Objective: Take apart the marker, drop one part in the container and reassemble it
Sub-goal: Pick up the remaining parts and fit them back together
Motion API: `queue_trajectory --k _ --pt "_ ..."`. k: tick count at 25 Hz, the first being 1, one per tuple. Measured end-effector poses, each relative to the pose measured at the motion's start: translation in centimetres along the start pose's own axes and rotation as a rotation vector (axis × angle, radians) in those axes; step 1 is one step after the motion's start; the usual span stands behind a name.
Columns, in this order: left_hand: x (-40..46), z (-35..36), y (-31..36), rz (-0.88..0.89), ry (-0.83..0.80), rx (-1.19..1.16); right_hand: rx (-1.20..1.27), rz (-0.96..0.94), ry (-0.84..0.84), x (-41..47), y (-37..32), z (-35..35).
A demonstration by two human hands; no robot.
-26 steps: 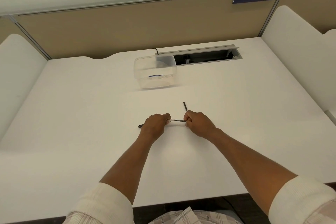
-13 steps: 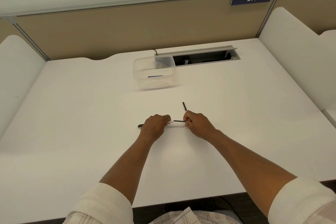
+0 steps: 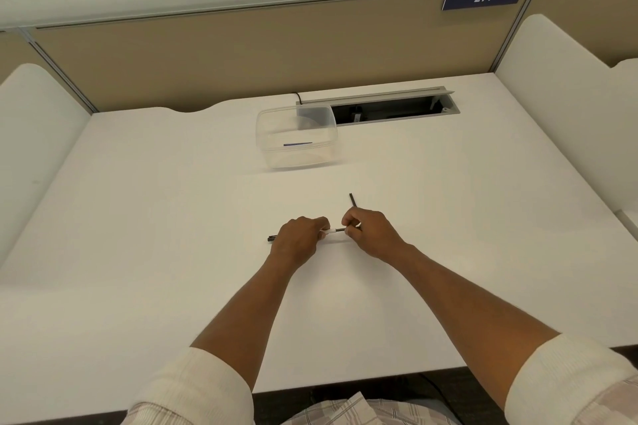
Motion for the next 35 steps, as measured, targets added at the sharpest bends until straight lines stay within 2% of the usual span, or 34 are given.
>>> queue_trajectory --k 6,19,23,30,35 --pt "0.2 -0.4 -0.6 -0.009 0.017 -0.009 0.022 -0.012 0.067 0.4 0.1 -1.1" --pt "0.6 -1.1 -0.5 -0.003 0.012 -0.022 0.16 0.073 0.025 1.1 0.8 -0.5" --pt "0.9 -1.6 -0.1 -0.005 0.026 -0.033 0.141 0.043 0.021 1.7 0.4 -0.6" --pt "1.8 -2.5 -0.9 -0.024 0.031 -0.051 0.2 0.029 -0.136 2.7 0.4 -0.6" --pt "2.6 -2.7 -1.2 -0.028 0.049 -0.046 0.215 0.027 -0.103 3.8 0.3 -1.0"
Point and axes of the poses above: each hand's wrist, its own x-axis towards the middle knuckle, its own z-axis out of the palm, y = z × x, the point moved 8 cm from there along x, towards the middle knuckle, and after that the axes turned 1 degree about -x, right-handed, at the moved point
